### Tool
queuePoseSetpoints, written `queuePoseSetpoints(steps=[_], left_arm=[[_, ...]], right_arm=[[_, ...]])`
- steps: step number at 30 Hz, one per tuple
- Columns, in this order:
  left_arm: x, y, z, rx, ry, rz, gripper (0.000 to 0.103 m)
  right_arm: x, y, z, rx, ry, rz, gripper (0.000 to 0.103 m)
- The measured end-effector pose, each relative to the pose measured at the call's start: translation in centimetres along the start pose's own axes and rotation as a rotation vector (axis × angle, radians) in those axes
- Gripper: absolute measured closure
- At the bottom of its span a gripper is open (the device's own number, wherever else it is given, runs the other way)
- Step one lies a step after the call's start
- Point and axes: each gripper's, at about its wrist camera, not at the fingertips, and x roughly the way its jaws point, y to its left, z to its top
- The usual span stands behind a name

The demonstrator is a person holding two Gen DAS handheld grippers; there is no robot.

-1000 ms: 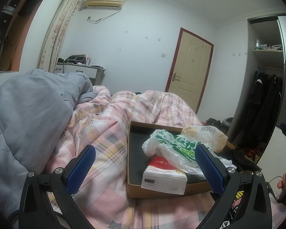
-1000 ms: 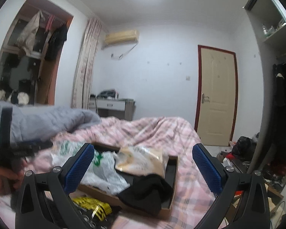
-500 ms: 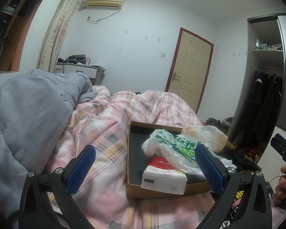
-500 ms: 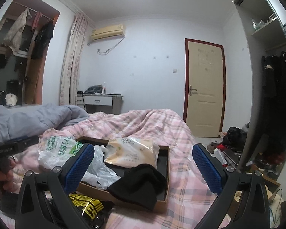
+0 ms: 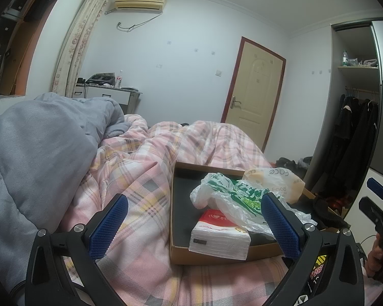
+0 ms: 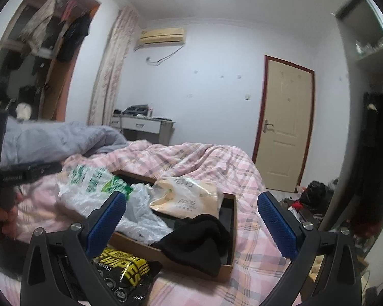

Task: Organize soft objects
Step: 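Move the right tool down toward the black-and-yellow wipes pack beside the tray, then close the right tool on the black-and-yellow wipes pack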

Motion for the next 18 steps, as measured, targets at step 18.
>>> queuePoseSetpoints(steps=[18], left_arm=[[0.0,0.0,0.0,0.0,0.0,0.0,0.0]], right_arm=[[0.6,2.0,-0.7,-0.111,0.095,0.168,0.001]])
